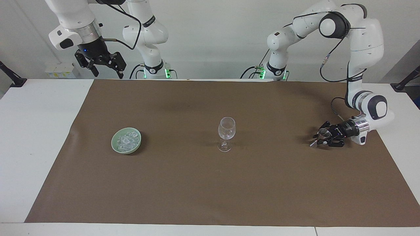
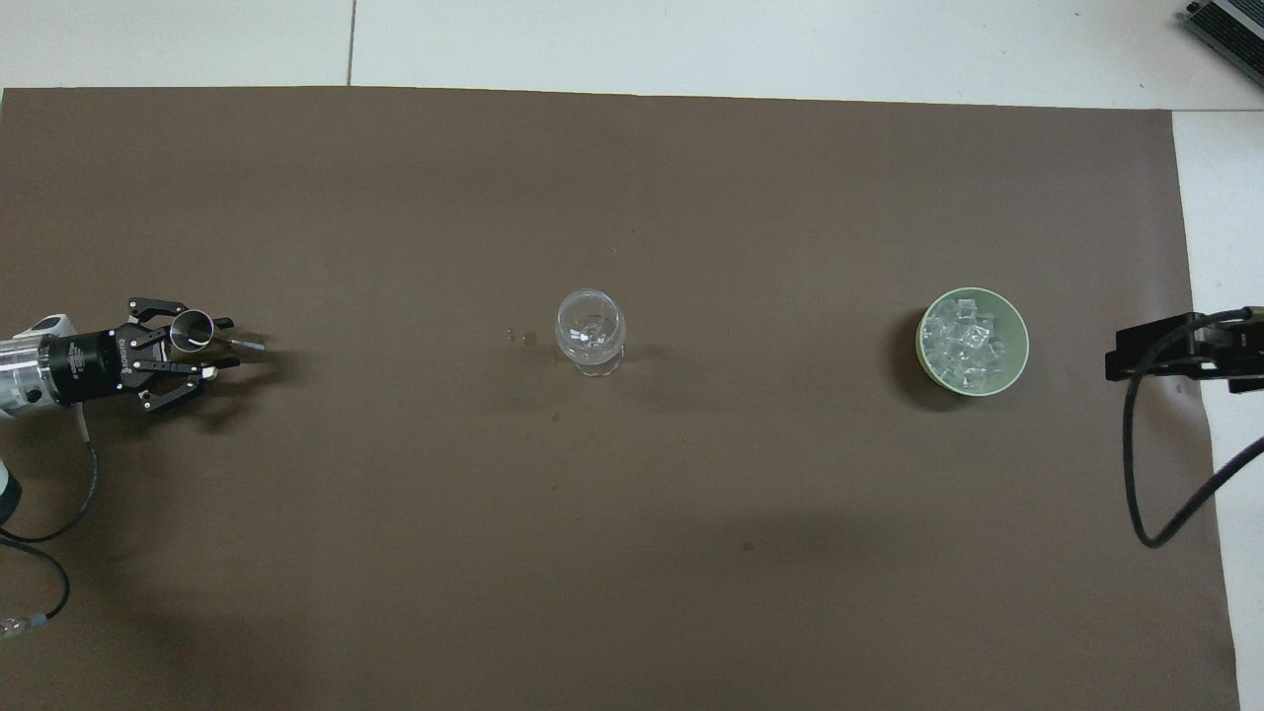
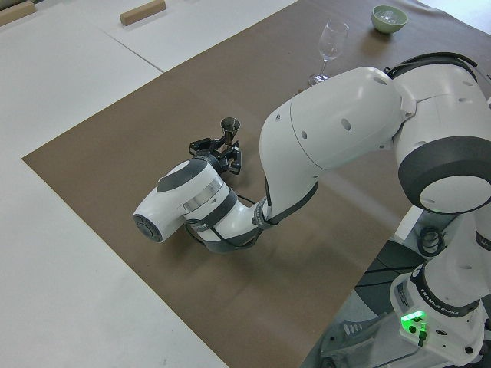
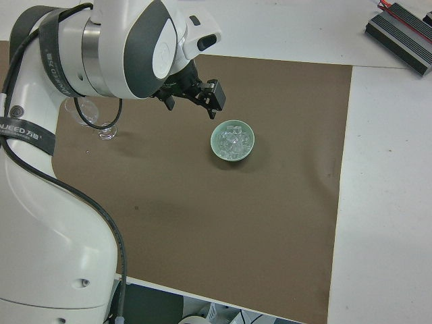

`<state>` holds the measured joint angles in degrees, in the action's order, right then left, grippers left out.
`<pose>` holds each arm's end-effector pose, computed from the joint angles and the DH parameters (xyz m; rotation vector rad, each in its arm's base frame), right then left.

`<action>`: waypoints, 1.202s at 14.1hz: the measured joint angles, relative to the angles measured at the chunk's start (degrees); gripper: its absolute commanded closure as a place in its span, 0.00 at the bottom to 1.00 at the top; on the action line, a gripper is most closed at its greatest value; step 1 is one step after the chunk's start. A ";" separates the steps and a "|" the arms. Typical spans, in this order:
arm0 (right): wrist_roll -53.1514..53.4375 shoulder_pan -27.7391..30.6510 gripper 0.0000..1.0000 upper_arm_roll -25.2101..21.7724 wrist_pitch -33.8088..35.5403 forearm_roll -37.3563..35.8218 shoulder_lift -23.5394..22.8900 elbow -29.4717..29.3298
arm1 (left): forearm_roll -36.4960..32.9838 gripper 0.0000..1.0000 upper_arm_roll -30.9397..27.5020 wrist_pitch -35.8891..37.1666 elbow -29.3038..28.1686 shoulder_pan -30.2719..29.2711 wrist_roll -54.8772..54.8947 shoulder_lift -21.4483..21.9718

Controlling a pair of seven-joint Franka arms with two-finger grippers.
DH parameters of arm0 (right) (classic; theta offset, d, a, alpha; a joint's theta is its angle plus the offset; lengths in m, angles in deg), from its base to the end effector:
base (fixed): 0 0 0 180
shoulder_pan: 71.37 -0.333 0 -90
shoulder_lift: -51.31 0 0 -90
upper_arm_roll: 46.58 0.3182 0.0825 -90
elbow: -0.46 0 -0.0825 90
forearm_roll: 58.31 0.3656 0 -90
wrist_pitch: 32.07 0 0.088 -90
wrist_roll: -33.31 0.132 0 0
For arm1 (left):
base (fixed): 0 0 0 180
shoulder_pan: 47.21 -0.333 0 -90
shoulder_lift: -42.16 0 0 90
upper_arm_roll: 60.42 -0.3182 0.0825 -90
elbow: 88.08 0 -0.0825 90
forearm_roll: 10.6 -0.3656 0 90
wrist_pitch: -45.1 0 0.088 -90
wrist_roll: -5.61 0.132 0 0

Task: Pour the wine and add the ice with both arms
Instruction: 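Lift the silver shaker with the left gripper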

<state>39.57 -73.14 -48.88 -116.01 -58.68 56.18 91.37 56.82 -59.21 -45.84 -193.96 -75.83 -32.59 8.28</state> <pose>0.4973 -0.0064 0.6294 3.1307 -0.1863 -0.0573 0.5571 0.1540 0.2257 1.2376 1.4879 -0.9557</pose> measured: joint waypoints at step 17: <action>0.00 0.00 0.00 0.00 0.00 0.00 0.00 0.00 | 0.93 1.00 0.14 1.73 0.27 0.33 0.30 -0.03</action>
<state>39.57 -73.14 -48.88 -116.01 -58.68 56.18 91.37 57.75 -59.06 -44.11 -193.69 -75.49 -32.29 8.25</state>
